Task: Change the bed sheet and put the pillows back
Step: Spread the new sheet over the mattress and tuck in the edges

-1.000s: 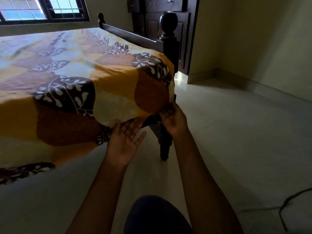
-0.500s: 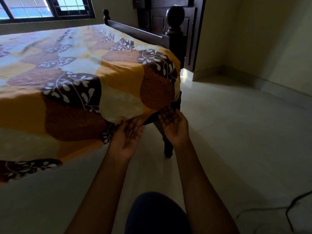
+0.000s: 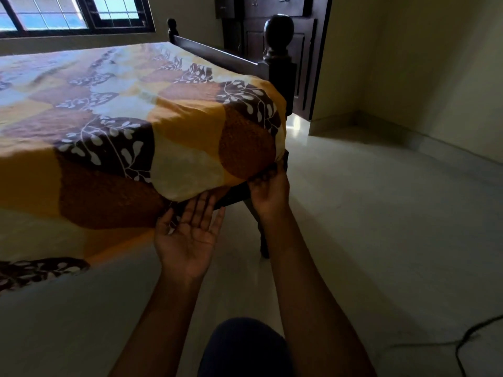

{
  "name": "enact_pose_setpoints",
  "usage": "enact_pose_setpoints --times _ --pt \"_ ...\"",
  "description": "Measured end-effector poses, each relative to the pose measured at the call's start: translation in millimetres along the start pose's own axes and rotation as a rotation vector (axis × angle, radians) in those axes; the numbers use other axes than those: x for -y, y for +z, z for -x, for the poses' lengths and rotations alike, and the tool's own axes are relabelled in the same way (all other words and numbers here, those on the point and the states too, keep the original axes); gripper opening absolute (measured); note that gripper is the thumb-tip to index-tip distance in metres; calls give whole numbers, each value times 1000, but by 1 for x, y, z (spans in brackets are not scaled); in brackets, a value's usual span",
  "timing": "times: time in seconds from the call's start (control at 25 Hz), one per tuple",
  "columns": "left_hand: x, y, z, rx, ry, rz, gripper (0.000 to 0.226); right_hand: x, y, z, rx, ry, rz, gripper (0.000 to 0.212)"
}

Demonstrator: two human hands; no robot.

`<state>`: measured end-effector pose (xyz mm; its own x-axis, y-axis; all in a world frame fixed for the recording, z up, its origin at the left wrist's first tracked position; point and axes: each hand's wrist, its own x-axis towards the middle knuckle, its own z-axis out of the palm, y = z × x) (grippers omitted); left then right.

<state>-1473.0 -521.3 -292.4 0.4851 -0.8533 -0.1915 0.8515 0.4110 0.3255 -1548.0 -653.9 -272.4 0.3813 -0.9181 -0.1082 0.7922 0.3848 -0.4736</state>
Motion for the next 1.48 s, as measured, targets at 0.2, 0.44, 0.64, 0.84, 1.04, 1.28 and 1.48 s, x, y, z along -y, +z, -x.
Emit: enact_pose_setpoints --times 0.2,0.44,0.64,0.84,1.04,1.28,1.48 --pt "-7 -41 17 -181 24 -289 27 -37 -44 57 -211 230 74 24" --pt "-49 -87 37 -364 243 -159 26 -115 -20 74 -23 507 381 17" --pt "-101 -96 31 -439 449 -157 29 -147 -1 71 -41 471 510 38" --pt "-122 -112 31 -612 437 -370 8 -160 -17 66 -95 449 761 20" --pt "-132 -111 28 -725 413 -517 9 -173 2 66 -172 427 819 37" --pt "-115 -97 63 -618 346 -199 22 -133 -10 88 61 538 995 36" --pt "-84 -42 63 -325 304 -113 35 -109 6 87 58 404 953 35"
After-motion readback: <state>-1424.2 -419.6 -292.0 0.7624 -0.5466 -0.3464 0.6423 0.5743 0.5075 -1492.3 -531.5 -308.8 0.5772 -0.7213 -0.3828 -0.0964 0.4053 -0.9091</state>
